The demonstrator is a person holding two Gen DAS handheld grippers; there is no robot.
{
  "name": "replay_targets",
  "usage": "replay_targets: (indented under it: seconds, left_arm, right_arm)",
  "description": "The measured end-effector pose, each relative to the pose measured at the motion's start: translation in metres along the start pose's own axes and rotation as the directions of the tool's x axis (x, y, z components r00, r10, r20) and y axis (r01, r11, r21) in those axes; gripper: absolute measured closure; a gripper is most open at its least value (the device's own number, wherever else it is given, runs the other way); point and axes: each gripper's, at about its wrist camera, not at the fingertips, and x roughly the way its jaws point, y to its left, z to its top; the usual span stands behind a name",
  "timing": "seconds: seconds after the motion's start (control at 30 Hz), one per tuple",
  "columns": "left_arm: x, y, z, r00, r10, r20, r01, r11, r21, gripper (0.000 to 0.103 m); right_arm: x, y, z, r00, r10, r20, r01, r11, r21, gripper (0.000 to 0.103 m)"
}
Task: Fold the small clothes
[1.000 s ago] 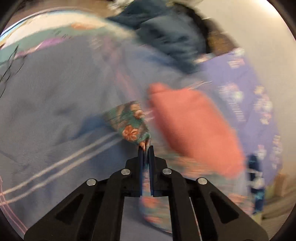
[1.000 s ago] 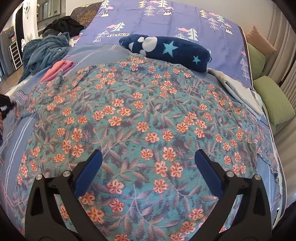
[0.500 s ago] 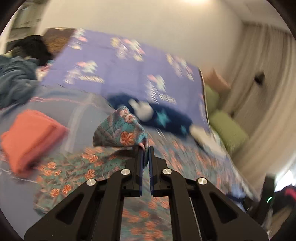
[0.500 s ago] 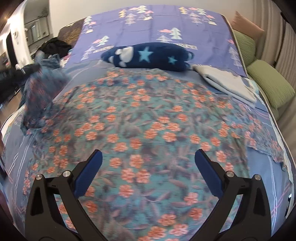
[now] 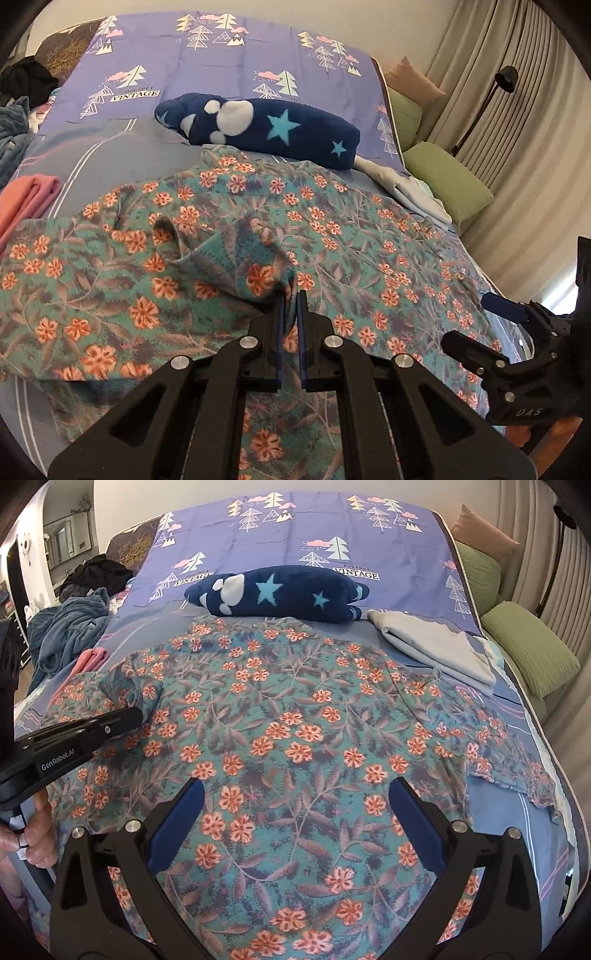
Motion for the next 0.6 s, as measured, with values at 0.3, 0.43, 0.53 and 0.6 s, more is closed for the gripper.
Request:
replay_targets:
  seconds: [0.3,0.43,0.53,0.6]
  left_arm:
    - [0.011,0.003,-0.005,0.994,-0.111,-0.026,0.11,0.994,-0.014,0.083]
    - [0.015,-0.001,-0.009,0.98,-0.191,-0.055,0.191,0.981,-0.013,0.075]
    - [0.016,-0.006,-0.012,0.972,-0.221,-0.073,0.222,0.975,0.004,0.068]
    - [0.015,-0.008,-0.013,0.972,-0.223,-0.07,0.224,0.975,0.012,0.067]
  right_arm:
    - [0.009,0.014,0.009,0.998,0.051,-0.02,-0.052,0.997,-0.051,0.002]
    - [0.007,0.027,0.026,0.982,0.187,-0.021,-0.188,0.98,-0.071,0.024]
    - [0.012,0.039,0.041,0.971,0.234,-0.042,-0.237,0.968,-0.084,0.049]
    - [0.02,0.046,0.05,0.958,0.277,-0.071,-0.283,0.955,-0.094,0.044]
